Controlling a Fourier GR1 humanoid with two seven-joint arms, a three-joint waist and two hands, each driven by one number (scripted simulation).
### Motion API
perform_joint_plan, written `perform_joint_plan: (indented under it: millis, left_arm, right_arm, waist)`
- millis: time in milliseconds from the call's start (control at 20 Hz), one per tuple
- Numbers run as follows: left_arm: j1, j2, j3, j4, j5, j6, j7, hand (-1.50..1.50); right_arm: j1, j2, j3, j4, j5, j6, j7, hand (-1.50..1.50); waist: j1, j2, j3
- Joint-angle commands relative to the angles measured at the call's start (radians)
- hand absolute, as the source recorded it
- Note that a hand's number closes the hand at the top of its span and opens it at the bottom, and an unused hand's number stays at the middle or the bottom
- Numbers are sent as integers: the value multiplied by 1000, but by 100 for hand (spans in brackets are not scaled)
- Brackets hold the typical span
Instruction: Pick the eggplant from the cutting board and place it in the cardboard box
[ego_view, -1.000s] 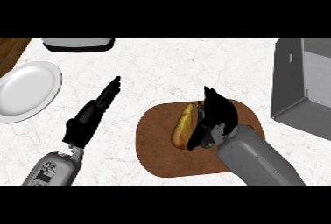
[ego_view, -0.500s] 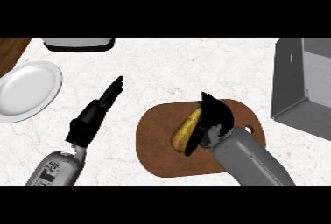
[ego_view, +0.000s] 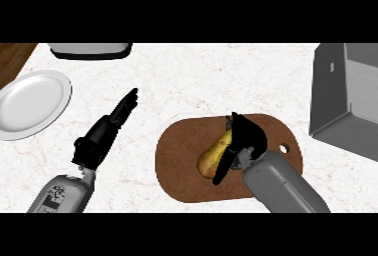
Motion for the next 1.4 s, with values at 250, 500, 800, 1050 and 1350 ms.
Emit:
perform_joint_plan:
  millis: [250, 500, 800, 1050, 1350]
  left_arm:
    - [9, -47, -13, 7, -42, 23, 0, 0]
    - [-19, -16, 29, 2, -19, -21, 25, 0]
    - [19, -34, 19, 19, -40, -32, -21, 0]
    - [28, -17, 56, -5, -32, -38, -10, 0]
    - [52, -9, 61, -17, -39, -30, -19, 0]
  right_arm:
    - [31, 52, 24, 108, 101, 2, 113, -150]
    - [20, 84, 1, 98, 101, 51, 116, 150]
    - [14, 8, -26, 92, 161, 95, 24, 150]
    - [135, -186, 14, -21, 272, 17, -245, 150]
    - [262, -523, -70, -193, 292, -154, -695, 150]
  waist:
    - [2, 9, 2]
    - [4, 8, 2]
    - [3, 9, 2]
    - [-13, 5, 3]
    - [-38, 3, 4]
